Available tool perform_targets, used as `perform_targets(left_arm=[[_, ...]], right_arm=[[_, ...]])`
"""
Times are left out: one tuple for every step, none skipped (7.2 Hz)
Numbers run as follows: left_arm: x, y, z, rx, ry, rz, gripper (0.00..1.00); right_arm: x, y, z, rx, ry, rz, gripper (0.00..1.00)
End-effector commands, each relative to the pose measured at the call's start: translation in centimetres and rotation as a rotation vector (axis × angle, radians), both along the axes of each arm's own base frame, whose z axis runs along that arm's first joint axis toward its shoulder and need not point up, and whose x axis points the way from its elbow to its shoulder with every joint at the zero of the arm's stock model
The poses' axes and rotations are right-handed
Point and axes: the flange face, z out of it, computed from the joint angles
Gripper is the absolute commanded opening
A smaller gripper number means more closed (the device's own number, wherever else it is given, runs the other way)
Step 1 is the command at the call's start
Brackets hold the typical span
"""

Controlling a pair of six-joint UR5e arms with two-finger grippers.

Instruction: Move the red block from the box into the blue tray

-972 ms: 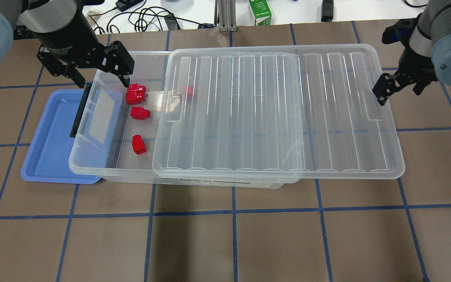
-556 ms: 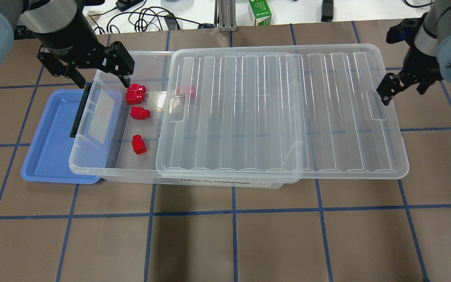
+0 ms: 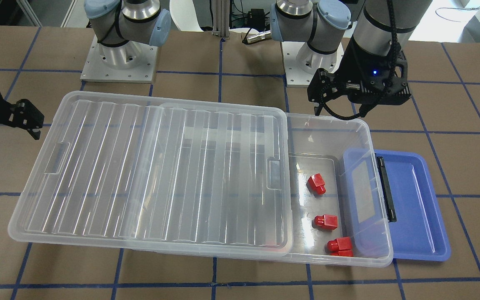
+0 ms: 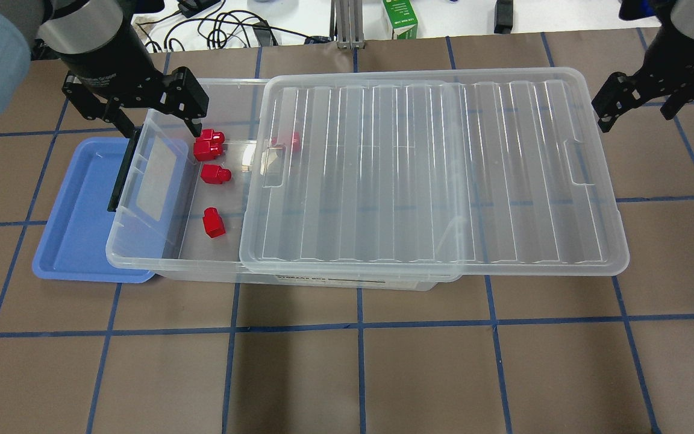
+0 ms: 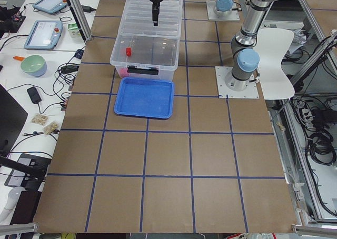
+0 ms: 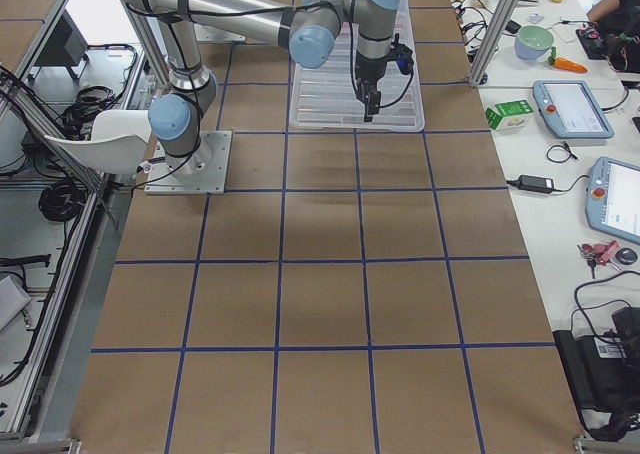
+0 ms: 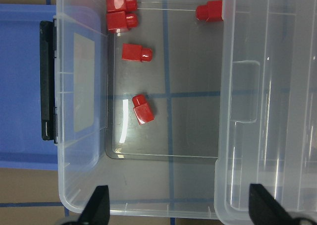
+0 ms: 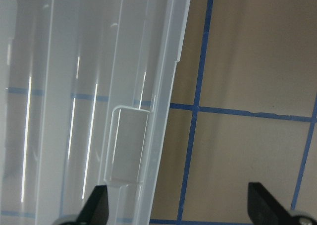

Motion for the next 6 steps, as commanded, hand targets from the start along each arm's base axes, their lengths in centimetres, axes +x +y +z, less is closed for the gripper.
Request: perform_targets(left_arm=[[0.7, -2.1, -2.2, 0.009, 0.003, 0.001, 1.00], [0.7, -2.8, -3.7, 0.030, -0.002, 0.007, 1.00], [0.8, -3.0, -5.7, 0.041, -0.003, 0.014, 1.00], [0.7, -2.5, -8.1, 0.026, -0.006, 0.016, 1.00], [0.9, -2.7, -10.0, -0.005, -0.006, 0.022, 1.00], [1.1, -3.4, -12.9, -0.007, -0.003, 0.034, 1.00]], right_arm=[[1.0, 1.4, 2.5, 0.027, -0.033, -0.030, 1.00], [1.4, 2.3, 2.9, 0.046, -0.038, -0.029, 1.00], [1.7, 2.2, 2.5, 0.051, -0.047, -0.026, 1.00], [1.8, 2.3, 3.0, 0.043, -0.047, -0.024, 1.00], [1.8, 2.3, 3.1, 0.041, -0.046, -0.024, 1.00], [2.2, 2.4, 3.1, 0.042, -0.056, -0.020, 1.00]])
